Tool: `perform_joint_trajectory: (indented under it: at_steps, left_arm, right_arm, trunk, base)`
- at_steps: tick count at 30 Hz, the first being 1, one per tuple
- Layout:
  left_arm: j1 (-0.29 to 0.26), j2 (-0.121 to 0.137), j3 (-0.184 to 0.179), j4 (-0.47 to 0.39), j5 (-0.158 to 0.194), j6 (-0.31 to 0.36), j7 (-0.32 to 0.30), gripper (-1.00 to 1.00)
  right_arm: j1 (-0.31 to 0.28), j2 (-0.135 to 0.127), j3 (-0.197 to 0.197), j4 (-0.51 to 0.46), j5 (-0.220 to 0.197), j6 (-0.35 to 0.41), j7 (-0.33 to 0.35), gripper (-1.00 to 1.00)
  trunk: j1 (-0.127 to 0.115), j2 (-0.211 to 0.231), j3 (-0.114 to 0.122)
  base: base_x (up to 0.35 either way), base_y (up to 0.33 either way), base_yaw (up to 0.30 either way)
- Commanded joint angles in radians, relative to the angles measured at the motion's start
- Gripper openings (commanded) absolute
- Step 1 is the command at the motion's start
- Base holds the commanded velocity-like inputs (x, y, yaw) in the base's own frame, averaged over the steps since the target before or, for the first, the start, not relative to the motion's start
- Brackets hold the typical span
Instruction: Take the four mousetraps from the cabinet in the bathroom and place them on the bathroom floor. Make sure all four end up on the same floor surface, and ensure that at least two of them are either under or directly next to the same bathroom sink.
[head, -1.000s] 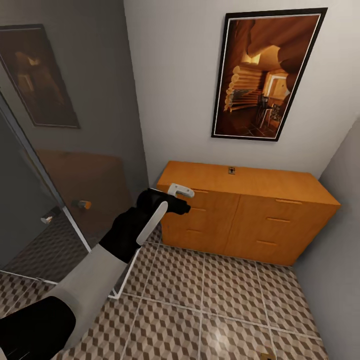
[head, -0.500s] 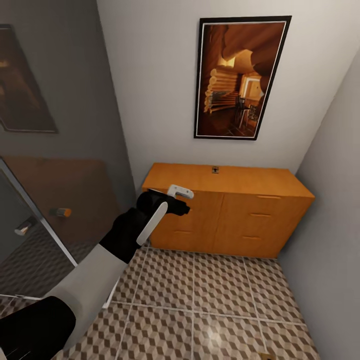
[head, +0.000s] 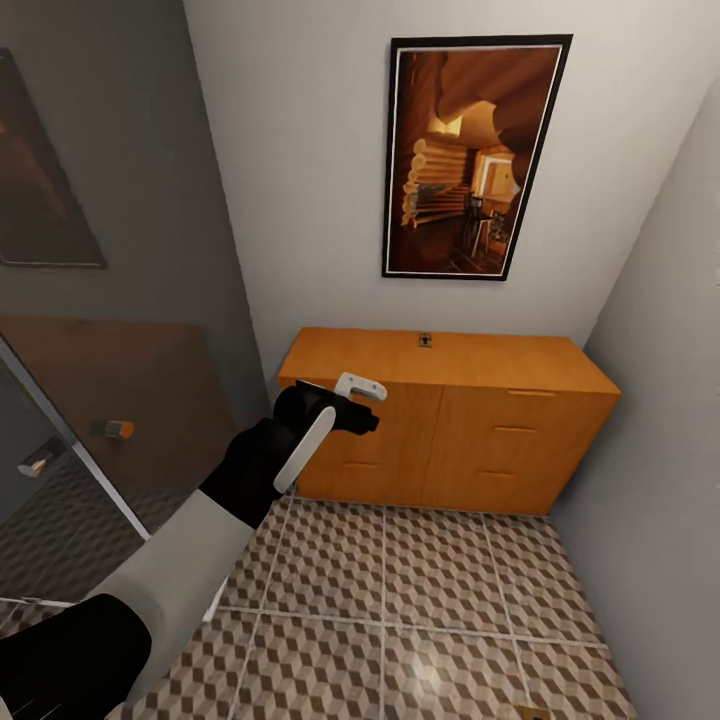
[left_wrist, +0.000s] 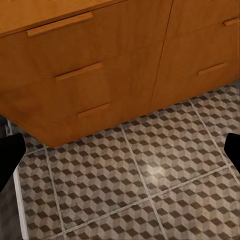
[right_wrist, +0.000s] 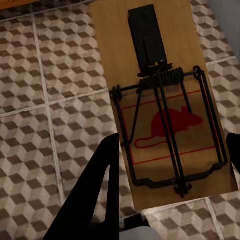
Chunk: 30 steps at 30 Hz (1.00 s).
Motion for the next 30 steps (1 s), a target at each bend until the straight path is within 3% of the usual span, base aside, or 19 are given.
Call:
perform_joint_trajectory:
  at_steps: [1,8,22,25,30]
  left_arm:
    - [-0.001,0.000,-0.001,0.001,0.011,0.003,0.010,1.00]
    - [-0.001,0.000,-0.001,0.016,0.011,0.002,0.010,1.00]
    - [-0.001,0.000,-0.001,0.024,0.011,0.002,0.010,1.00]
    - [-0.001,-0.001,-0.001,0.024,0.011,0.002,0.010,1.00]
    - [-0.001,-0.002,-0.001,0.024,0.011,0.002,0.010,1.00]
  right_arm:
    - [-0.001,0.000,0.008,0.001,-0.013,-0.003,0.006,-1.00]
    - [-0.001,0.001,0.008,0.001,-0.013,-0.003,0.006,-1.00]
    - [0.003,-0.001,0.009,0.003,-0.009,-0.014,0.013,-1.00]
    - [0.035,0.000,0.009,0.003,-0.008,-0.066,0.013,-1.00]
    - [0.124,0.008,0.010,0.004,0.012,-0.264,0.017,-1.00]
  trunk:
    - [0.001,-0.002,-0.001]
    - [0.001,-0.002,0.003]
    - [0.001,-0.002,0.004]
    - [0.001,-0.002,0.004]
    - [0.001,-0.002,0.004]
  base:
    - [0.112,0.000,-0.198]
    - [0.269,0.000,-0.184]
    - [0.327,0.000,-0.013]
    - [0.329,0.000,0.000]
    - [0.329,-0.047,0.000]
